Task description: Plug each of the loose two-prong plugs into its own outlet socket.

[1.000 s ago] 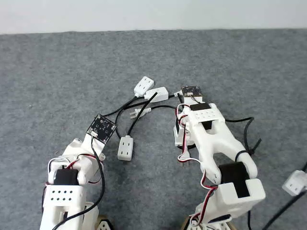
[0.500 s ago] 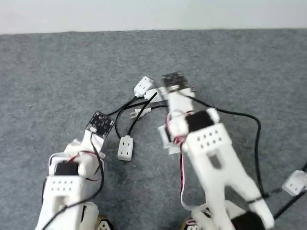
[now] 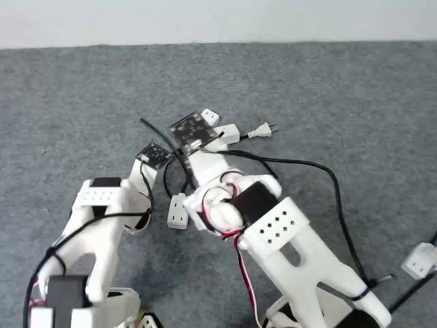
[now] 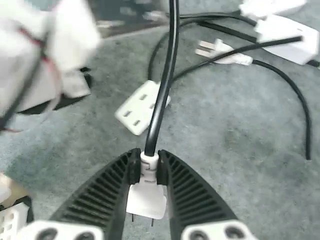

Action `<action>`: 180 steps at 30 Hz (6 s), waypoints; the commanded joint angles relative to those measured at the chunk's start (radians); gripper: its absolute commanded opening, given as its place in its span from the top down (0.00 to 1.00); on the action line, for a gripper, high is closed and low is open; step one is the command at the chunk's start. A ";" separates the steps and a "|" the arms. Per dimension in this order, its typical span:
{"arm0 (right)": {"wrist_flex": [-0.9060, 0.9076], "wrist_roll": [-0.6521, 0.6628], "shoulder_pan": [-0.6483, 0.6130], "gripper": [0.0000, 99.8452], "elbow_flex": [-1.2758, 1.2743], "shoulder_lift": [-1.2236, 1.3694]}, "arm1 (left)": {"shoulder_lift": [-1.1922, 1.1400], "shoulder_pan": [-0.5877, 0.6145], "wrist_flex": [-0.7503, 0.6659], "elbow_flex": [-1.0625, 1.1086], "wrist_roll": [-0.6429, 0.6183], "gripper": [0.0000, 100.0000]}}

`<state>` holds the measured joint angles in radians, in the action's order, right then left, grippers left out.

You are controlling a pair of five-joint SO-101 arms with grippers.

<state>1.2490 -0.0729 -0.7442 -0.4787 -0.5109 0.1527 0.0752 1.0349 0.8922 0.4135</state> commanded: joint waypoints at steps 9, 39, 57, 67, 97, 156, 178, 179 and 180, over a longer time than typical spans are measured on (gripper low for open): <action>-0.150 -0.021 -0.059 0.99 -0.077 -0.028 | -0.048 -0.052 0.061 -0.088 0.091 0.86; -0.202 -0.011 -0.067 0.99 -0.089 0.053 | 0.293 -0.095 -0.035 0.182 0.238 0.87; -0.625 -0.132 0.015 0.99 -0.299 0.064 | 0.295 0.049 -0.147 0.140 0.005 0.86; -0.684 -0.117 0.015 0.99 -0.310 0.108 | 0.295 0.051 -0.147 0.140 0.005 0.86; -0.753 -0.172 0.027 0.99 -0.242 0.213 | 0.295 0.051 -0.147 0.140 0.009 0.86; -0.639 -0.061 -0.051 0.99 -0.348 0.214 | 0.295 0.078 -0.147 0.139 0.009 0.86; -0.421 0.011 -0.073 0.99 -0.160 0.455 | 0.295 0.080 -0.147 0.140 0.009 0.86; -0.420 0.011 -0.073 0.99 -0.161 0.455 | 0.295 0.080 -0.147 0.140 0.009 0.86; -0.415 0.014 -0.073 0.99 -0.161 0.455 | 0.295 0.080 -0.147 0.140 0.009 0.86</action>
<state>0.7917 -0.0744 -0.8025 -0.6229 -0.0982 0.4150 0.1488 0.9045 1.0764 0.4273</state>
